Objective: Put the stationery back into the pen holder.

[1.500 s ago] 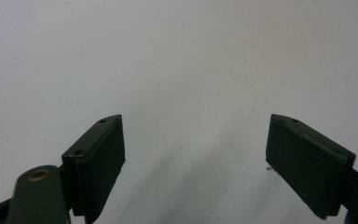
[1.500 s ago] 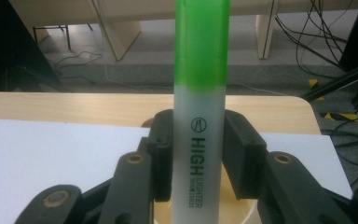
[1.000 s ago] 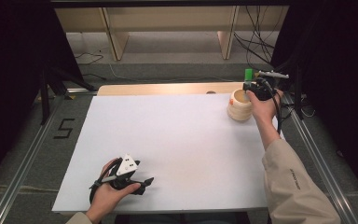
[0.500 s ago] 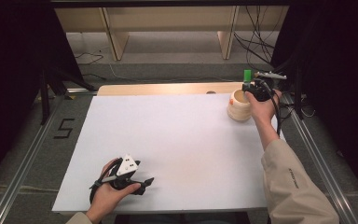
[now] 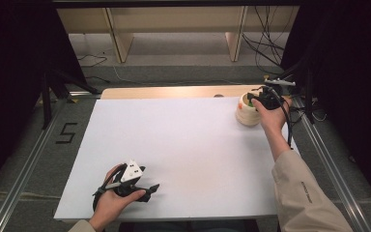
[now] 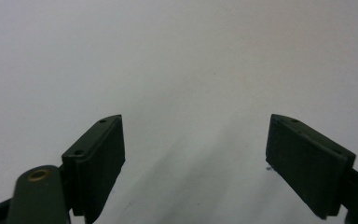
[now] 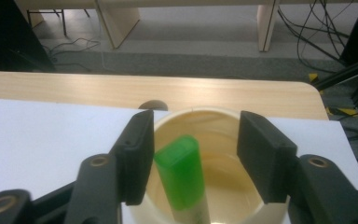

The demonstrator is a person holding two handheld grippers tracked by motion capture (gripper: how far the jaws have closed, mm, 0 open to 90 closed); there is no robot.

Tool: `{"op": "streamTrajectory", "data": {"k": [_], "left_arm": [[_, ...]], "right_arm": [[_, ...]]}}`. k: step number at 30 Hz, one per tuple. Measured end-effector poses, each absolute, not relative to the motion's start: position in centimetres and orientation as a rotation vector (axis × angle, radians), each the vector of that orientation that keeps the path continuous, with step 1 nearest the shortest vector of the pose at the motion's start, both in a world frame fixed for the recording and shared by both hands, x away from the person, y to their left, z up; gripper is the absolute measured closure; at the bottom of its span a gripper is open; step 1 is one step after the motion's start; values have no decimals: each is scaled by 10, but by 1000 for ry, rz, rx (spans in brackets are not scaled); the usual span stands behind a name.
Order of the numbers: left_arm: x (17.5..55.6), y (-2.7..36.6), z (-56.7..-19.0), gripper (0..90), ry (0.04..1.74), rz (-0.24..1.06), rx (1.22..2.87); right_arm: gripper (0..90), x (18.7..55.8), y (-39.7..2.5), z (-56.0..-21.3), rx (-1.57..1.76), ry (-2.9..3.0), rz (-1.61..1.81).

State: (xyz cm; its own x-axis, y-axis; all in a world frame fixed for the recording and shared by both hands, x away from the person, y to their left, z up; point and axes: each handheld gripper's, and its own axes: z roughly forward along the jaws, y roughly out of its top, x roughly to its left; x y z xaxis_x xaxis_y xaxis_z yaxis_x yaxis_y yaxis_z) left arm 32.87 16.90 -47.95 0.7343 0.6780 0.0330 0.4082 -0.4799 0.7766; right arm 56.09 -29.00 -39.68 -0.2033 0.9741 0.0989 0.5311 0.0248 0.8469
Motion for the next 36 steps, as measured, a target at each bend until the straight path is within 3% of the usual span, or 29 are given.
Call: {"op": "streamTrajectory", "data": {"k": [11, 36], "left_arm": [[328, 169, -479, 195, 814, 435, 2144], [328, 167, -480, 195, 813, 435, 2144]], "right_arm": [[307, 527, -286, -394, 1477, 1816, 1116], [268, 481, -275, -404, 1416, 1965, 1129]]}}
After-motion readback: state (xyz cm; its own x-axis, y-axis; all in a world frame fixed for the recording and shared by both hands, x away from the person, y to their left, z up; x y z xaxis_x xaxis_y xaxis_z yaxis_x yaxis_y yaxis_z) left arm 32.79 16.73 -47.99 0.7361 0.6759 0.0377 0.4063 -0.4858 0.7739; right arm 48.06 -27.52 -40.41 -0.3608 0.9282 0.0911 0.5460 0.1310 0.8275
